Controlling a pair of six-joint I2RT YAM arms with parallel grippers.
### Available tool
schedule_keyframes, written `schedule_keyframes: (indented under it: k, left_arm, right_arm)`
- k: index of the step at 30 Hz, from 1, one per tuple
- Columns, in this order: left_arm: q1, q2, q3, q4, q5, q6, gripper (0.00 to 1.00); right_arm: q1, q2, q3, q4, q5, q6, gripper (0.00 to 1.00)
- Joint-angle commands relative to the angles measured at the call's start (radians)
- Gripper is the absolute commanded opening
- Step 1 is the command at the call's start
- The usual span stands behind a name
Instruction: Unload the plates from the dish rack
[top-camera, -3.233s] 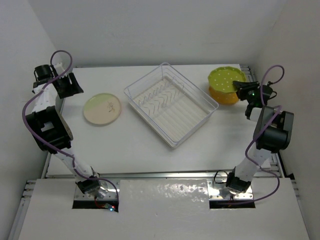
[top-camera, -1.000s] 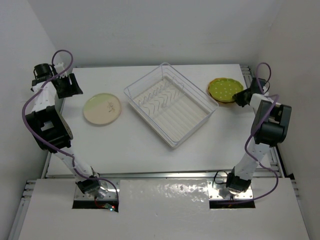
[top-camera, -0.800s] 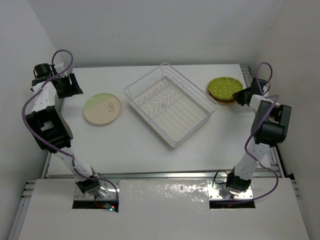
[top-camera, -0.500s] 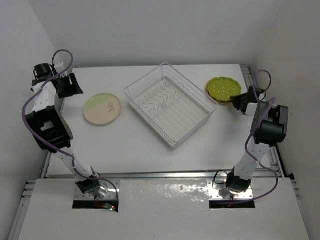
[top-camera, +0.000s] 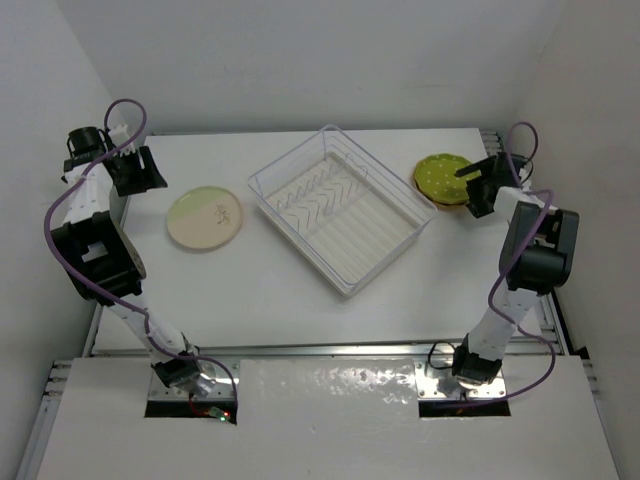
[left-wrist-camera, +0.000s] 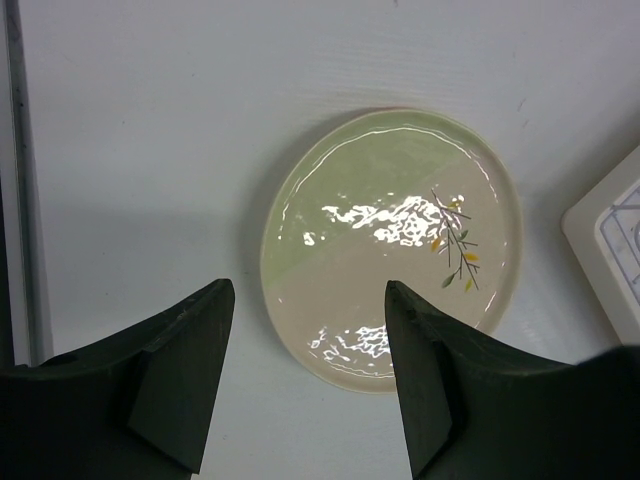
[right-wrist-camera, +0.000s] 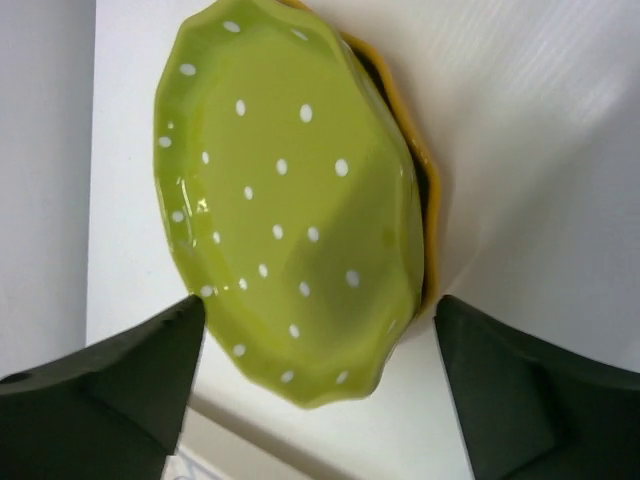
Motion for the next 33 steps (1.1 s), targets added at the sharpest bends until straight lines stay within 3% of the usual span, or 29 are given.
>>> schedule_keyframes:
  k: [1, 7, 12, 17, 23, 27, 33]
  left_arm:
    - [-0.005, 0.018, 0.052, 0.01, 0.023, 0.007, 0.6]
    - [-0.006, 0.027, 0.058, 0.005, 0.023, 0.01, 0.6]
    - [-0.006, 0.024, 0.043, 0.005, 0.023, 0.016, 0.6]
    - [-0.006, 0.021, 0.032, 0.005, 0.029, 0.014, 0.6]
    - [-0.006, -0.023, -0.003, 0.022, -0.003, 0.056, 0.6]
    - [-0.006, -0.043, -0.006, 0.018, -0.017, 0.08, 0.6]
    - [-0.008, -0.111, -0.049, 0.019, -0.005, 0.148, 0.6]
  right_arm:
    - [0.007, -0.063, 0.064, -0.184, 0.054, -0.052, 0.98]
    - [0.02, -0.072, 0.109, -0.306, 0.12, -0.066, 0.99]
    - [0.031, -0.106, 0.031, -0.189, 0.169, -0.107, 0.99]
    - [0.05, -0.127, 0.048, -0.23, 0.191, -0.183, 0.98]
    - [0.056, -0.316, -0.203, 0.046, 0.194, -0.325, 0.99]
    - [0.056, -0.471, -0.285, 0.097, 0.172, -0.446, 0.99]
    - [0.057, -0.728, -0.562, 0.293, 0.159, -0.669, 0.99]
